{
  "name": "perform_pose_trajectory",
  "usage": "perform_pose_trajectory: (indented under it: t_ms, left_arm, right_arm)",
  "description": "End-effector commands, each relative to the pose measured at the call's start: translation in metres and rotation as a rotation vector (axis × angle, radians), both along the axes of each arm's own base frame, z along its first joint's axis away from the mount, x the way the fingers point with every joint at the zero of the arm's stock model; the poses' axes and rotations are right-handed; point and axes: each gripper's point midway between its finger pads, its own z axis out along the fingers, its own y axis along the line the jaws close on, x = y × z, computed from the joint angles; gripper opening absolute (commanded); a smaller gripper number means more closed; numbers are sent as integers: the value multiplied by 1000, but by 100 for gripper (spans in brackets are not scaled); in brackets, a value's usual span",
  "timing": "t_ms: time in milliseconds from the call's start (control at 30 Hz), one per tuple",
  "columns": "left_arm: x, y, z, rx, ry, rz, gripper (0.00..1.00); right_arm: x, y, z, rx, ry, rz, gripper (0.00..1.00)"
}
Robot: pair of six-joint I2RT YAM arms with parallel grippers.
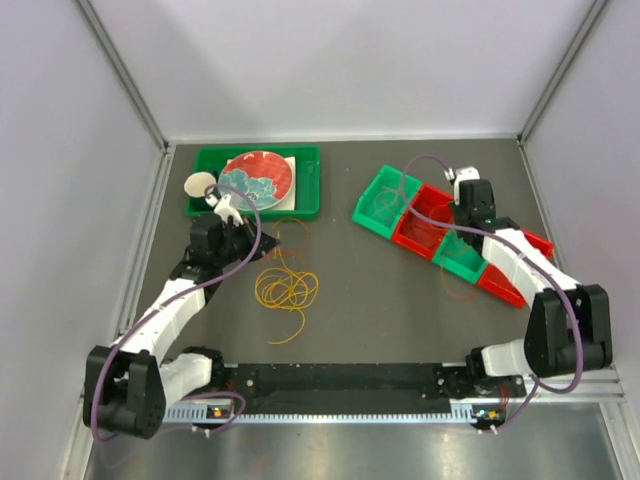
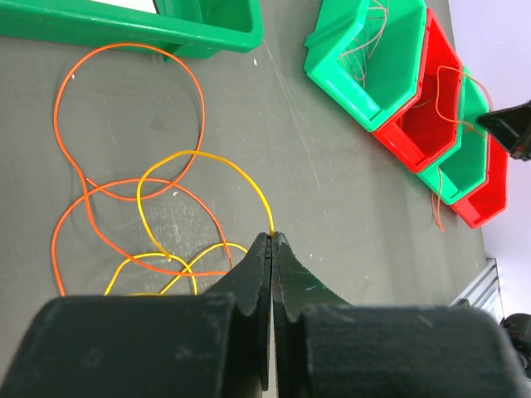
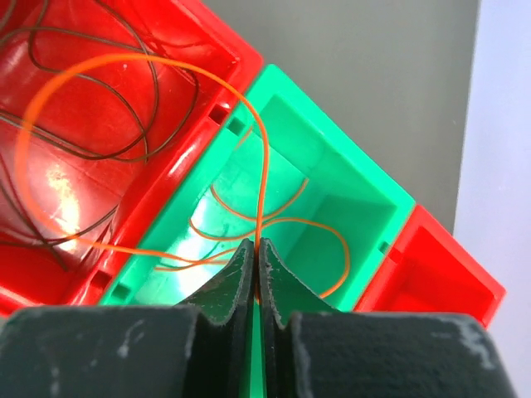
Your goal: Untangle the cables
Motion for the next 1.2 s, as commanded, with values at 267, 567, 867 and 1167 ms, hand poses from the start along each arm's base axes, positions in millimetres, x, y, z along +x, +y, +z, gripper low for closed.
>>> perform_pose_trajectory:
  t_ms: [267,567,867,1167]
  left_arm:
    - [7,-4,23,-13,-85,-21,0]
    - [7,-4,24,-12,-88,-21,0]
    - [8,-4,22,-12,-82,-21,0]
    - [8,-2,22,-1,-87,-14,0]
  right_arm:
    - [-10,-19,118,111,-357,-138,0]
    - [-4,-28,154,187,-463,-203,0]
    - [-9,-68,94,266,-383,-462,0]
    - [10,-40,20,534,-294,-530,0]
